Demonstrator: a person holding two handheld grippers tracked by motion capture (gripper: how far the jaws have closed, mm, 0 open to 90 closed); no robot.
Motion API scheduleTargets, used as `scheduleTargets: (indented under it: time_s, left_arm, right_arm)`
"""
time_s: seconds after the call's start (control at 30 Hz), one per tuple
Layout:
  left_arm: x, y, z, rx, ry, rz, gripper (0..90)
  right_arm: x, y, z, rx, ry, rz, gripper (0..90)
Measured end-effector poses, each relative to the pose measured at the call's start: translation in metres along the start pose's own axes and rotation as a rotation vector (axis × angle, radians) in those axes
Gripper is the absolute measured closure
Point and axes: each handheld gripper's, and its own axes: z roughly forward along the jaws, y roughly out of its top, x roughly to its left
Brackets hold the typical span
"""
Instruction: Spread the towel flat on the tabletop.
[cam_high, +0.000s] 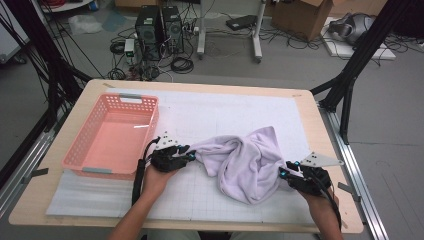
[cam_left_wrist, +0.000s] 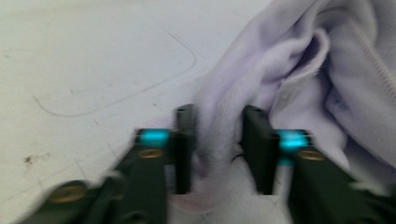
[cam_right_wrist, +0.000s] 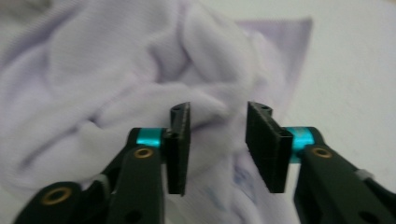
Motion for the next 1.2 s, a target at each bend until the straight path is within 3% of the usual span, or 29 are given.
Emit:
scheduleTargets:
  time_s: [0.07,0.13,0.2,0.3,0.43,0.47,0.5,0.57,0.6,0.63,0.73,0.8,0.87,0.9,0.97,1.03,1.2]
  left_arm:
    - [-0.001,0.002,-0.004,-0.043,-0.019,0.011,48.0]
    - [-0.003,0.003,-0.004,-0.055,-0.058,0.010,48.2]
    - [-0.006,0.001,0.000,-0.027,-0.120,0.013,49.8]
    - [-0.016,0.000,0.012,0.035,-0.180,0.028,48.4]
    - [-0.030,0.002,0.029,0.096,-0.166,0.064,43.0]
    - [-0.034,0.003,0.034,0.117,-0.131,0.084,44.3]
    - [-0.037,0.002,0.037,0.129,-0.106,0.093,48.2]
    - [-0.038,0.003,0.043,0.161,-0.052,0.114,68.1]
    - [-0.037,0.005,0.043,0.160,-0.048,0.110,78.8]
    - [-0.035,0.007,0.042,0.139,-0.037,0.094,83.4]
    - [-0.027,0.019,0.036,0.099,-0.020,0.063,84.1]
    - [-0.020,0.030,0.031,0.071,-0.003,0.056,84.2]
    - [-0.012,0.040,0.028,0.046,0.016,0.042,84.1]
    - [-0.008,0.043,0.026,0.027,0.025,0.029,84.1]
    - [0.001,0.050,0.025,0.018,0.042,0.012,84.2]
    - [0.008,0.054,0.024,-0.001,0.070,-0.008,84.2]
    - [0.021,0.060,0.029,-0.002,0.106,-0.033,84.2]
  right_arm:
    - [0.011,0.007,0.002,-0.028,0.032,-0.033,54.1]
    - [0.019,0.011,0.005,-0.045,0.057,-0.051,51.1]
    - [0.029,0.016,0.010,-0.052,0.116,-0.064,49.4]
    - [0.046,0.019,0.021,-0.026,0.195,-0.109,47.1]
    - [0.067,0.020,0.038,0.026,0.275,-0.170,44.3]
    - [0.072,0.020,0.041,0.029,0.302,-0.181,44.3]
    - [0.078,0.020,0.046,0.043,0.330,-0.190,44.2]
    - [0.085,0.019,0.053,0.064,0.369,-0.212,44.1]
    - [0.091,0.019,0.059,0.076,0.391,-0.224,43.9]
    - [0.095,0.019,0.062,0.088,0.402,-0.231,43.4]
    - [0.109,0.019,0.075,0.116,0.439,-0.265,42.2]
    - [0.116,0.020,0.084,0.140,0.436,-0.293,42.5]
    - [0.119,0.022,0.089,0.132,0.421,-0.305,49.4]
    - [0.119,0.024,0.090,0.133,0.408,-0.312,56.6]
    - [0.116,0.027,0.089,0.141,0.390,-0.320,81.3]
    - [0.110,0.030,0.085,0.111,0.383,-0.318,83.7]
    - [0.069,0.047,0.066,-0.006,0.307,-0.204,84.3]
